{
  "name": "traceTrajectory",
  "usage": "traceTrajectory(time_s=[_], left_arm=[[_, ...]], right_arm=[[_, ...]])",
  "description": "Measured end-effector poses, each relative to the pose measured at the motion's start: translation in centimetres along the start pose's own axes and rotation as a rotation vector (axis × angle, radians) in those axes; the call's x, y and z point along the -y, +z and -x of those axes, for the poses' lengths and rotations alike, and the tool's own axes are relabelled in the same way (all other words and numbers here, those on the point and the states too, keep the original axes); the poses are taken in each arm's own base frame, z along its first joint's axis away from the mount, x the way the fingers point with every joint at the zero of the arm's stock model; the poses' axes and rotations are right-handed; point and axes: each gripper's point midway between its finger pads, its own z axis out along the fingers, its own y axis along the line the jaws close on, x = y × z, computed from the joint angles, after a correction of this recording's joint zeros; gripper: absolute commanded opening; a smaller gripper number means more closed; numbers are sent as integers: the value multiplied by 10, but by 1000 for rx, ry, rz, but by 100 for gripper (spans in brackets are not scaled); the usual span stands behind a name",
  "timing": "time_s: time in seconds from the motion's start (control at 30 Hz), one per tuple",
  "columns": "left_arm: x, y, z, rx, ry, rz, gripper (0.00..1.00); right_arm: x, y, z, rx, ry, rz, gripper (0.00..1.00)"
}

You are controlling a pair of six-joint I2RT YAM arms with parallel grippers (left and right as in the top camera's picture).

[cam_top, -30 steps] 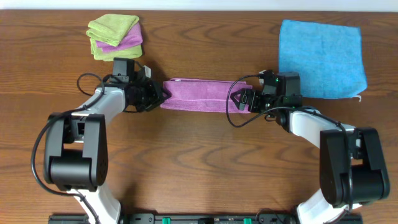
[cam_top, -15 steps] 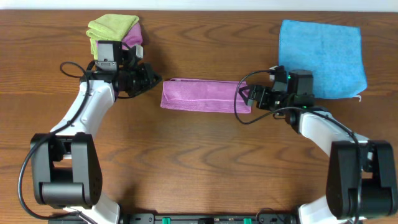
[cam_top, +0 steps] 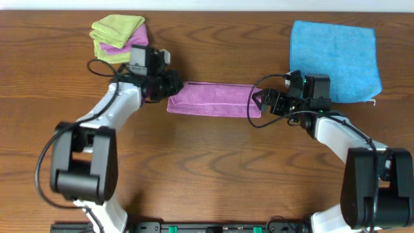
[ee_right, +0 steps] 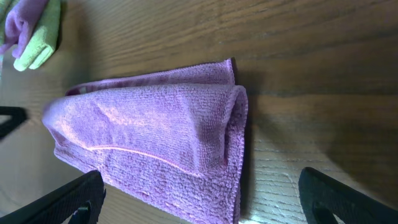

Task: Fold the cloth

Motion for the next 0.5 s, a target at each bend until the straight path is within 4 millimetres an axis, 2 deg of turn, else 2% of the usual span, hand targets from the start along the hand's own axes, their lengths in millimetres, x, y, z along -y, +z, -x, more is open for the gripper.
traceTrajectory(time_s=[0.27, 0.5], left_arm=[[-29, 26, -11, -42, -34, 68, 6], [-39, 36, -12, -44, -39, 88, 6]], right_arm=[[0, 0, 1, 3, 13, 1, 99], [-1, 1, 0, 3, 10, -2, 99]])
